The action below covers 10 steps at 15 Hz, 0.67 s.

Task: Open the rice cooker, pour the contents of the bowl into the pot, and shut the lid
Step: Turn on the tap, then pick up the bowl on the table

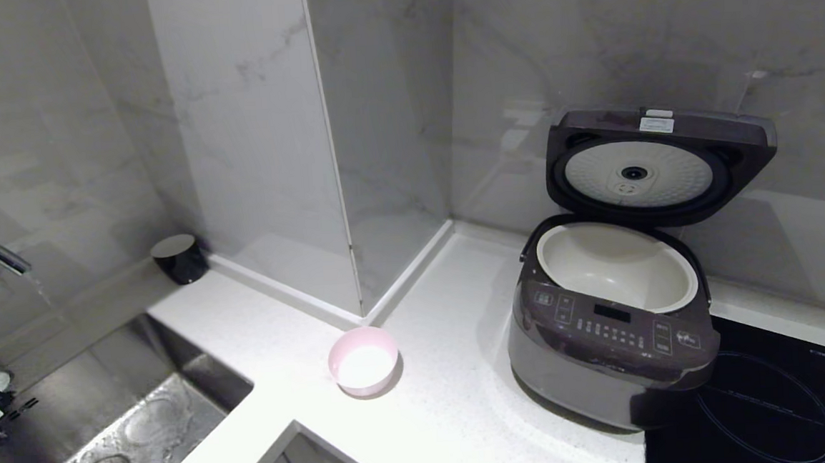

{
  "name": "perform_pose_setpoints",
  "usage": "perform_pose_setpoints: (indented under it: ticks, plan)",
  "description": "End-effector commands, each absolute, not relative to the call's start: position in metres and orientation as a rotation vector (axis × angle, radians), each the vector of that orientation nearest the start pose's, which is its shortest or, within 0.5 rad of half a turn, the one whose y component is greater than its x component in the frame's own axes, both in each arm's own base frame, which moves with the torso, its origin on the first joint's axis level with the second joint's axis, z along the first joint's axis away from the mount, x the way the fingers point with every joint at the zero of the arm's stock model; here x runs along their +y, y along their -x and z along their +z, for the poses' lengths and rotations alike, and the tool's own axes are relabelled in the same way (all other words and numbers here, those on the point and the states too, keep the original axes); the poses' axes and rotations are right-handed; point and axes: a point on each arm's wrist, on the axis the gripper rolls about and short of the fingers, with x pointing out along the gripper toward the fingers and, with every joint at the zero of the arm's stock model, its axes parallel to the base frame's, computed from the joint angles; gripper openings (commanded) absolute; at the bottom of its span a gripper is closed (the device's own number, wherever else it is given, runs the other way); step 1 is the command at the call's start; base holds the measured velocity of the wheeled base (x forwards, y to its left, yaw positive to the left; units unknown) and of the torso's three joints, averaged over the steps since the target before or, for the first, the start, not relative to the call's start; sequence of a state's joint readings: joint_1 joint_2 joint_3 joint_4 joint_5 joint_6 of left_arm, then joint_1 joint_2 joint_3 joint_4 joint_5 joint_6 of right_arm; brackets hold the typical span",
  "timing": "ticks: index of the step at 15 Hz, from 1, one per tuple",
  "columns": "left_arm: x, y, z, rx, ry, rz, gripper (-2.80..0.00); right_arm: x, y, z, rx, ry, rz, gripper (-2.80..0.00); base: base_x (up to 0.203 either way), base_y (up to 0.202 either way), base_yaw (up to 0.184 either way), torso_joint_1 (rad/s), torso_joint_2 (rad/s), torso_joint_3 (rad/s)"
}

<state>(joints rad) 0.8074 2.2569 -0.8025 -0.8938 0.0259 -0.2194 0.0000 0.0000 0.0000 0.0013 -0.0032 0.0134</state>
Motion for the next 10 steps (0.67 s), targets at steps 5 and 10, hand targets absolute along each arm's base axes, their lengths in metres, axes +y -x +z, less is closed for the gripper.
perform_pose_setpoints:
  ticks: [5,10]
  plan:
    - [0.164,-0.224,0.023,0.625,0.448,0.636,0.0,0.0,0.023,0.075,0.002,-0.014,-0.003,-2.8,0.0,0.0,0.0,0.0,0.0,0.0]
    - [0.075,-0.218,0.072,0.54,0.356,0.339,0.0,0.0,0.023,0.075,0.001,-0.014,-0.003,-2.8,0.0,0.0,0.0,0.0,0.0,0.0]
